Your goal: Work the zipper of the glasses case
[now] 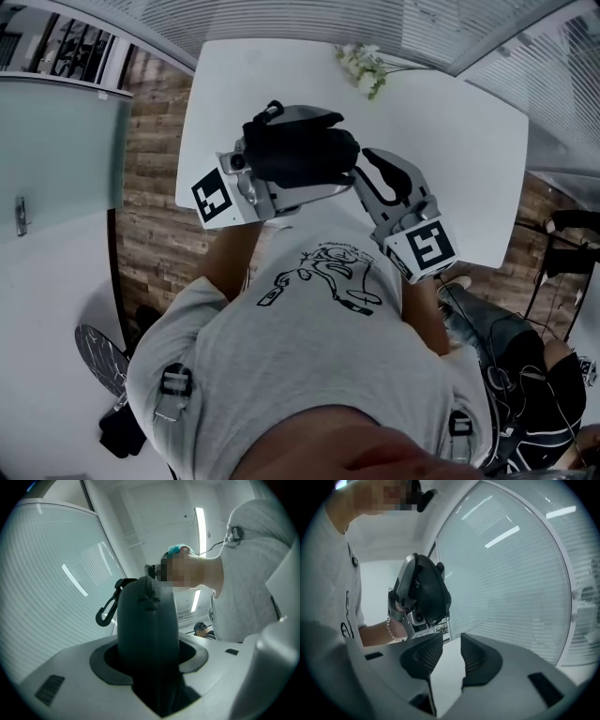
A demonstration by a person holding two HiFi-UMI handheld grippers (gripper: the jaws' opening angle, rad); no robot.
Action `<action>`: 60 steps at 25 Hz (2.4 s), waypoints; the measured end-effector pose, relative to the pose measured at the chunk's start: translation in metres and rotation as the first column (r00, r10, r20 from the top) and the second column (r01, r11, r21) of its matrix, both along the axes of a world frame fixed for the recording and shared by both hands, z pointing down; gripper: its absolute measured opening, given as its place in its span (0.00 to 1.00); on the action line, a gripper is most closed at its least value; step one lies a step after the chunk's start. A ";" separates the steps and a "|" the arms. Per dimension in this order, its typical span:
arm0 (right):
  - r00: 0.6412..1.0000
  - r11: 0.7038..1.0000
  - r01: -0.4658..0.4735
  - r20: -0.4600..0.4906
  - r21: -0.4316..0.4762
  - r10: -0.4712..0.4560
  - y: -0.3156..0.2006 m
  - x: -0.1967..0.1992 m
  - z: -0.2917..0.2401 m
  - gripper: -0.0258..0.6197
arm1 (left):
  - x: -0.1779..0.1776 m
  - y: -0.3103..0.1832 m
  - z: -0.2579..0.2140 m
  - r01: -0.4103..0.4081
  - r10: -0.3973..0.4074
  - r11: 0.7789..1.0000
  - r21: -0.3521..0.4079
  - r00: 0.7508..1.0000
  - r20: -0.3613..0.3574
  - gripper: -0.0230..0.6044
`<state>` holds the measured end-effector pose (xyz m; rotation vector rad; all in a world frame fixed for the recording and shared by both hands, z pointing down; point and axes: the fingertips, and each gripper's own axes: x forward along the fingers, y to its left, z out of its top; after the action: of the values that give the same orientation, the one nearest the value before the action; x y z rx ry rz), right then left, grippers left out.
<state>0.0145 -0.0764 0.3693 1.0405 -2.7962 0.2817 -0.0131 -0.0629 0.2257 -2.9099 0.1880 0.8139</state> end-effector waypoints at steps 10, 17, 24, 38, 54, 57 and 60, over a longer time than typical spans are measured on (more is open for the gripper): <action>0.965 0.971 -0.068 -0.234 0.229 0.123 -0.006 -0.004 -0.020 0.20 | 0.005 0.000 0.004 -0.003 0.003 0.999 -0.035 1.000 -0.001 0.43; 0.943 0.956 -0.088 -0.286 0.280 0.170 -0.005 -0.001 -0.023 0.05 | 0.004 0.000 0.006 -0.008 0.008 0.999 -0.045 1.000 -0.002 0.43; 0.942 0.957 -0.070 -0.296 0.280 0.156 -0.003 0.000 -0.019 0.04 | 0.003 -0.007 0.006 -0.003 -0.002 0.995 -0.099 0.999 -0.049 0.43; 0.943 0.968 -0.023 -0.316 0.249 0.104 0.004 -0.016 -0.003 0.04 | 0.001 -0.018 0.003 0.017 -0.036 0.986 -0.165 0.993 -0.116 0.43; 0.960 0.983 -0.010 -0.275 0.186 0.061 0.010 -0.025 0.010 0.15 | 0.003 -0.022 0.013 0.062 -0.081 0.977 -0.206 0.993 -0.083 0.43; 0.967 0.986 -0.024 -0.248 0.163 0.064 0.009 -0.017 0.013 0.15 | 0.001 -0.025 0.018 0.096 -0.111 0.972 -0.214 0.992 -0.059 0.43; 0.974 0.992 -0.047 -0.214 0.116 0.071 0.005 -0.006 0.020 0.15 | -0.005 -0.032 0.024 0.124 -0.138 0.965 -0.232 0.989 -0.045 0.43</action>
<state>0.0080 -0.0714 0.3891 1.1058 -2.6120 0.0173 -0.0176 -0.0945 0.2501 -3.0424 0.5076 0.9147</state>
